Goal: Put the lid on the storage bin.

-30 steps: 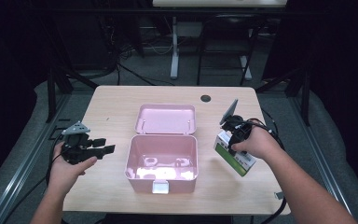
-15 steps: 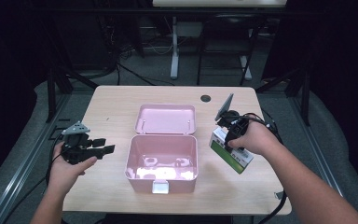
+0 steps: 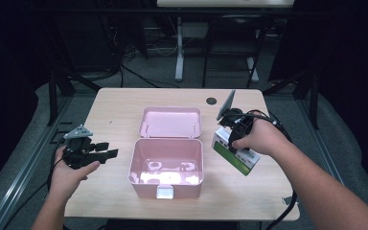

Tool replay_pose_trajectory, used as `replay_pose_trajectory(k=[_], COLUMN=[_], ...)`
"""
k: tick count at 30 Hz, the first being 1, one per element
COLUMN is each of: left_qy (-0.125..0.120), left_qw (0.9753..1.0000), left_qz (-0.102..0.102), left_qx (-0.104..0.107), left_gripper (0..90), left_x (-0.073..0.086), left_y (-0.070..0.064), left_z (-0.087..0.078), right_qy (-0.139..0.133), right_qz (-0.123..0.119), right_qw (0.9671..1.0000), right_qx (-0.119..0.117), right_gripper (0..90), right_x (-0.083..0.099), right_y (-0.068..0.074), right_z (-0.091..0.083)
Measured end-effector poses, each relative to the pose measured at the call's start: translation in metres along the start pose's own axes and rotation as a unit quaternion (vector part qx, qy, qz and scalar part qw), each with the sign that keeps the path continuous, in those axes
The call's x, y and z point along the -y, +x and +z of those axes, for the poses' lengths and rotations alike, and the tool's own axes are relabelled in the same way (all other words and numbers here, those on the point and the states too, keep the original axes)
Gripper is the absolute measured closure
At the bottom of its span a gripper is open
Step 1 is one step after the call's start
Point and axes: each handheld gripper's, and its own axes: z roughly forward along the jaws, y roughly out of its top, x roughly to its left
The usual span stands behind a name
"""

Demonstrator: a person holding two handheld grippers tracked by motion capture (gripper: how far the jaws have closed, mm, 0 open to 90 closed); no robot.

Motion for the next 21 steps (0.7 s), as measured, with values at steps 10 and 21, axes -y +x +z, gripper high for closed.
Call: replay_pose_trajectory(k=[10,21], left_qy=[0.001,0.001], left_qw=[1.0000,1.0000], left_qz=[0.001,0.002], left_qx=[0.001,0.000], left_gripper=[48.0,48.0], left_x=[0.000,0.000], left_y=[0.000,0.000], left_z=[0.000,0.000], right_qy=[-0.001,0.004], right_qz=[-0.027,-0.065], right_qw=[0.9996,0.9979], right_qx=[-0.002,-0.004], right_gripper=[61.6,61.6], right_x=[-0.010,-0.024], right_y=[0.017,0.036], right_z=[-0.015,-0.030])
